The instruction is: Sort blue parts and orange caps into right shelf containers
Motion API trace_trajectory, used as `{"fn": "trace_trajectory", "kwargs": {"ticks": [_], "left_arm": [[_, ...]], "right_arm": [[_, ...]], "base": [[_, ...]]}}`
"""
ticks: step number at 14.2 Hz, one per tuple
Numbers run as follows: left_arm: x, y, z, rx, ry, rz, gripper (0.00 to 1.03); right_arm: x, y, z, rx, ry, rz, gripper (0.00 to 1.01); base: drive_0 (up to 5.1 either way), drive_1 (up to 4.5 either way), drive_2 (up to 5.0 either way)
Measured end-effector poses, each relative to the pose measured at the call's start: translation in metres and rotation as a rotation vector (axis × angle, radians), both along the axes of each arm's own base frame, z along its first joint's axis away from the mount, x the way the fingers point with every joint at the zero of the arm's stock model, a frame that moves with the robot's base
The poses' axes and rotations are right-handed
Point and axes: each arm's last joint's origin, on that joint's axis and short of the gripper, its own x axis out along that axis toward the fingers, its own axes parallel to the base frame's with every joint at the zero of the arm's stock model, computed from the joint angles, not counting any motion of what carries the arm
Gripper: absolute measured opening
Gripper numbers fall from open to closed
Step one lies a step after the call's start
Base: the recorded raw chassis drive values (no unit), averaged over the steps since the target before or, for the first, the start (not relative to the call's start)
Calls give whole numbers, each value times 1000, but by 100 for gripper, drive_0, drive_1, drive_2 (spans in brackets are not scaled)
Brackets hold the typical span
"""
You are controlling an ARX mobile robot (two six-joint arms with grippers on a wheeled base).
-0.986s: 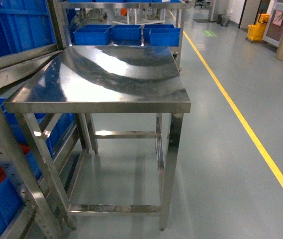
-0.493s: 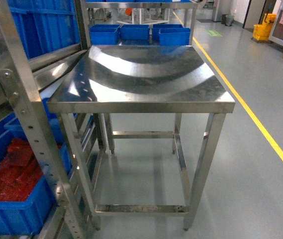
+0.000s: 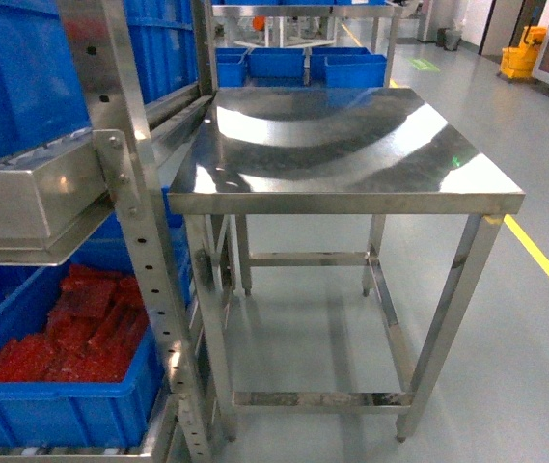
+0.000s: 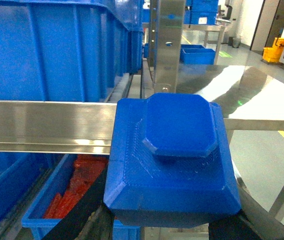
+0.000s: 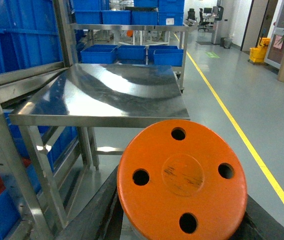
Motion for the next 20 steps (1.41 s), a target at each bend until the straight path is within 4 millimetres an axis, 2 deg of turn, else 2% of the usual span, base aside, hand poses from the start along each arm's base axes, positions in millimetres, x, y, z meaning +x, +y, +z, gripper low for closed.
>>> {"fn": "trace_trajectory", "kwargs": {"ticks": [8,20], "left_arm": [[0,0,0,0,-4,1,43],[0,0,0,0,0,1,43]], "right_arm": [[0,0,0,0,0,0,43],[0,0,0,0,0,0,43]], "base": [[-484,111,357],[-502,238,238]]}}
